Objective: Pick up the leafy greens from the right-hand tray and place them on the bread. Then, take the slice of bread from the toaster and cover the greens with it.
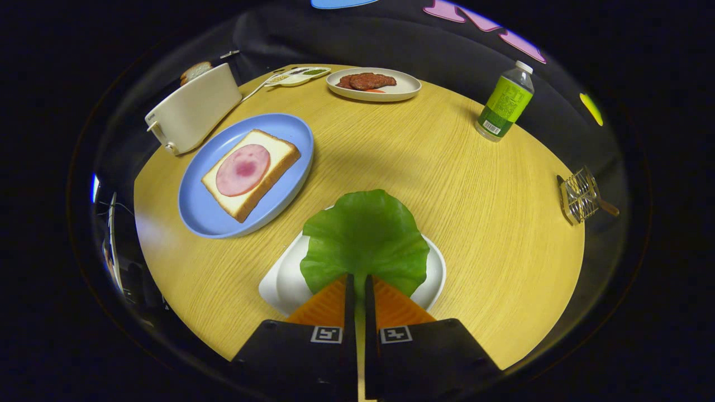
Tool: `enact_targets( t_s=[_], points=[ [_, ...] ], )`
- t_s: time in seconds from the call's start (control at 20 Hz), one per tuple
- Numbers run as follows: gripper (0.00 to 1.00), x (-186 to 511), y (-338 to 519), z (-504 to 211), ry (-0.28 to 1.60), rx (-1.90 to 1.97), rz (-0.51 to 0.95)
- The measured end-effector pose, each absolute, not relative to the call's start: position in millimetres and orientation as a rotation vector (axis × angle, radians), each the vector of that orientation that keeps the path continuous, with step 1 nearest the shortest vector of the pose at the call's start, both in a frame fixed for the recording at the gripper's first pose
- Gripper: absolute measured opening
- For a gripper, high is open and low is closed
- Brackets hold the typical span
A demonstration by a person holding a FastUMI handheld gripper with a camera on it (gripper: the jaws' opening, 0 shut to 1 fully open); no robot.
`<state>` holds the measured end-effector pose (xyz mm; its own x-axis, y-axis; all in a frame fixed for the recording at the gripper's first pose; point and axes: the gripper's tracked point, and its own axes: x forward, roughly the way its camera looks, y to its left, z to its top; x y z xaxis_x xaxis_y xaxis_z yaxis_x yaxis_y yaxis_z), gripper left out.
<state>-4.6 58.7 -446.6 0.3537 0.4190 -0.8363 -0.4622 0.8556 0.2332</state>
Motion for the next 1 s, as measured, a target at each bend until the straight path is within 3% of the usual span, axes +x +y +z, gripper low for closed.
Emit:
enact_targets(
  t_s=[0.5, 1.0],
  points=[
    [0.1, -17, 60, -378, 0.964, 0.057, 0.511],
    [0.1, -3, 146, -315, 0.887, 0.081, 0.608]
  ],
)
